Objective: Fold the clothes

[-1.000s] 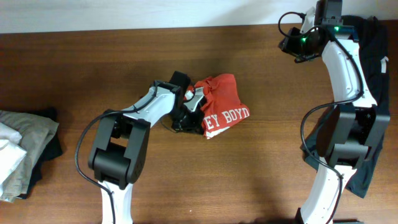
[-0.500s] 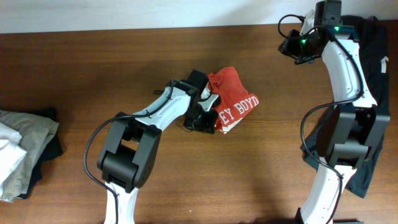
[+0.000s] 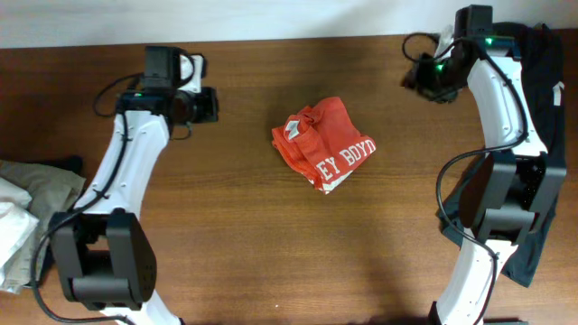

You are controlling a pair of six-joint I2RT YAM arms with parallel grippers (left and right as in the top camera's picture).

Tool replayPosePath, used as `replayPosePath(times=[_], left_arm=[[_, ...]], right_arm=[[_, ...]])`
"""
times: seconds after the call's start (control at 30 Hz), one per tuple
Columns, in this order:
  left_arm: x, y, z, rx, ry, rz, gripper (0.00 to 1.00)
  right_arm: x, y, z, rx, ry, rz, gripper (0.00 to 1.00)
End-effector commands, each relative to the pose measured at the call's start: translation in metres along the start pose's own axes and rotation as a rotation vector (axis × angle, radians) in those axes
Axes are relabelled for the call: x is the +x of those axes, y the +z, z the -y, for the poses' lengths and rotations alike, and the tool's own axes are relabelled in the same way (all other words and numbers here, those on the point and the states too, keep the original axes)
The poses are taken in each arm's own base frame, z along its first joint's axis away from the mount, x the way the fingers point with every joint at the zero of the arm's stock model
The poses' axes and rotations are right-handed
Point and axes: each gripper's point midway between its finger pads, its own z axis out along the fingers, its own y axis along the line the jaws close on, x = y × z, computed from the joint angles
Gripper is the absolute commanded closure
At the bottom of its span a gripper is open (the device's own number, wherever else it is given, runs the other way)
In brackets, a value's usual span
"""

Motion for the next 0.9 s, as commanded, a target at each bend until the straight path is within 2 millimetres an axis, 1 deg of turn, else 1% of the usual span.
replayPosePath(times=[0.0,0.07,0.17,0.27,0.33,0.4,0.43,0.47,0.5,0.53,0.57,0.6,0.63,0.7,0.77,0.83,0.87], left_arm=[[-0.014,0.006,-0.019,-0.022,-0.014,0.054,0.85],[-0.019,0.012,-0.02,-0.021,-0.009,0.073,0.85],[-0.017,0.022,-0.023,-0.021,-0.011,0.069,0.85],[-0.013,0.029,-0.025,-0.022,-0.015,0.052,0.85],[-0.013,0.029,-0.025,-0.022,-0.015,0.051,0.85],[-0.012,0.029,-0.024,-0.018,-0.014,0.051,0.85],[-0.012,0.029,-0.024,-0.018,-0.014,0.05,0.85],[-0.012,0.029,-0.022,-0.006,-0.013,0.048,0.85],[-0.011,0.029,-0.02,-0.001,-0.014,0.045,0.85],[-0.01,0.029,-0.021,-0.002,-0.015,0.042,0.85],[-0.009,0.029,-0.021,-0.003,-0.016,0.037,0.85],[-0.007,0.029,-0.021,-0.004,-0.017,0.029,0.85],[-0.005,0.029,-0.021,-0.005,-0.02,0.019,0.86],[-0.004,0.029,-0.021,-0.005,-0.02,0.016,0.86],[-0.005,0.029,-0.021,-0.006,-0.02,0.019,0.86],[-0.007,0.029,-0.021,-0.005,-0.016,0.029,0.86],[-0.009,0.029,-0.022,-0.006,-0.009,0.036,0.86]], right_arm=[[0.03,0.009,-0.014,0.013,-0.01,-0.107,0.96],[0.059,0.015,-0.025,0.032,-0.017,-0.203,0.96],[0.091,0.027,-0.035,0.052,-0.026,-0.294,0.96],[0.127,0.043,-0.035,0.076,0.002,-0.4,0.96],[0.142,0.054,-0.034,0.047,0.012,-0.44,0.96],[0.155,0.07,-0.05,-0.063,-0.052,-0.46,0.96],[0.16,0.077,-0.055,-0.069,-0.075,-0.459,0.96],[0.162,0.084,-0.065,-0.092,-0.13,-0.44,0.96],[0.158,0.089,-0.081,-0.118,-0.176,-0.402,0.96],[0.15,0.09,-0.096,-0.14,-0.213,-0.36,0.96],[0.145,0.088,-0.106,-0.153,-0.236,-0.335,0.96],[0.136,0.084,-0.119,-0.164,-0.26,-0.302,0.96],[0.128,0.077,-0.126,-0.166,-0.266,-0.277,0.96],[0.113,0.065,-0.127,-0.131,-0.241,-0.243,0.96],[0.106,0.058,-0.127,-0.133,-0.229,-0.234,0.96],[0.104,0.059,-0.138,-0.174,-0.244,-0.221,0.96],[0.107,0.066,-0.145,-0.183,-0.262,-0.218,0.96]])
